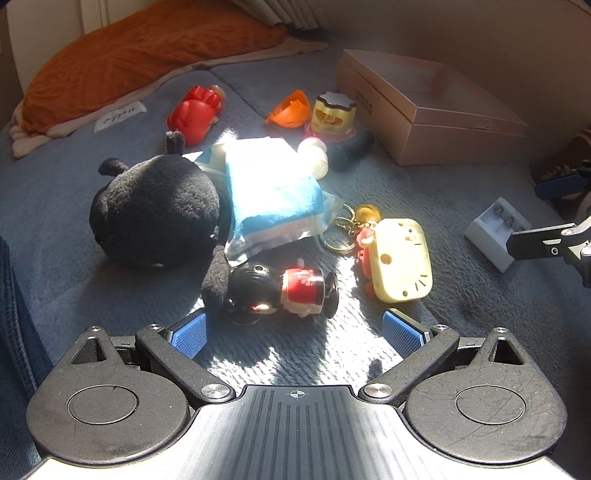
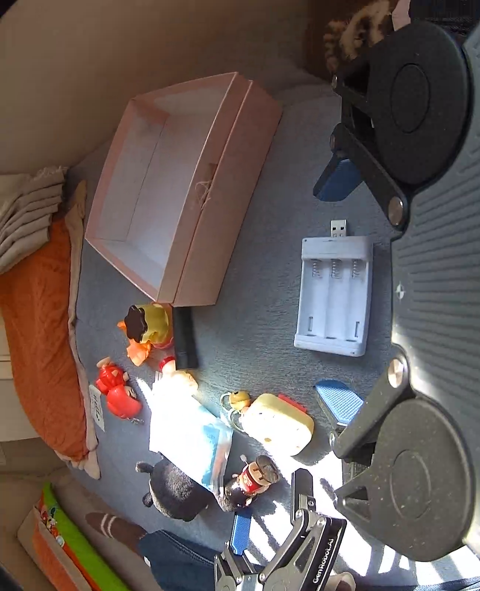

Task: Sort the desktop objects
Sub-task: 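Lift the charger with the right tool and carry it toward the pink box, then grasp the yellow clock keychain with the left tool while the right tool holds the charger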

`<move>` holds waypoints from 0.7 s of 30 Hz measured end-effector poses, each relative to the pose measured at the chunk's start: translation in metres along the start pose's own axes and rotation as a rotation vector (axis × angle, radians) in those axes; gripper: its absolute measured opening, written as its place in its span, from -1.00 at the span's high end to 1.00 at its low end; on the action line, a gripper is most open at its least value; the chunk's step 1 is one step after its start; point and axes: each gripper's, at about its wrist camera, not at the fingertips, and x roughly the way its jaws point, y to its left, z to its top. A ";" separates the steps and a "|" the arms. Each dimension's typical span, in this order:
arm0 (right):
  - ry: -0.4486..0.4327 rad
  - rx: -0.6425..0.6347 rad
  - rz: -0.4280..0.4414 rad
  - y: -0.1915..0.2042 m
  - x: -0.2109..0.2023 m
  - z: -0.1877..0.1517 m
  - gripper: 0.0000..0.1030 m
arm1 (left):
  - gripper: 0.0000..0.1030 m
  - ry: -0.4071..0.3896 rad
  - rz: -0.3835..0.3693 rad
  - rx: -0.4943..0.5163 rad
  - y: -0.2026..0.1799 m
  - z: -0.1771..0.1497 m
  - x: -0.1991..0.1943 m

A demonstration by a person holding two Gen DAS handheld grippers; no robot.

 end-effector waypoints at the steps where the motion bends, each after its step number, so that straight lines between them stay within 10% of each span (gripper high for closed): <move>1: 0.020 0.030 -0.016 -0.006 0.007 0.001 -1.00 | -0.97 -0.001 -0.001 0.000 0.000 0.000 0.000; 7: 0.070 0.168 0.060 -0.023 0.027 0.002 -1.00 | -0.97 -0.008 -0.002 -0.005 0.000 0.001 -0.001; 14: 0.089 0.045 0.026 0.009 0.033 0.004 -0.77 | -0.97 -0.022 0.023 0.010 -0.001 0.001 -0.007; 21: 0.045 0.077 0.030 0.005 -0.024 0.023 -0.77 | -0.97 -0.022 0.037 0.021 -0.010 0.002 -0.024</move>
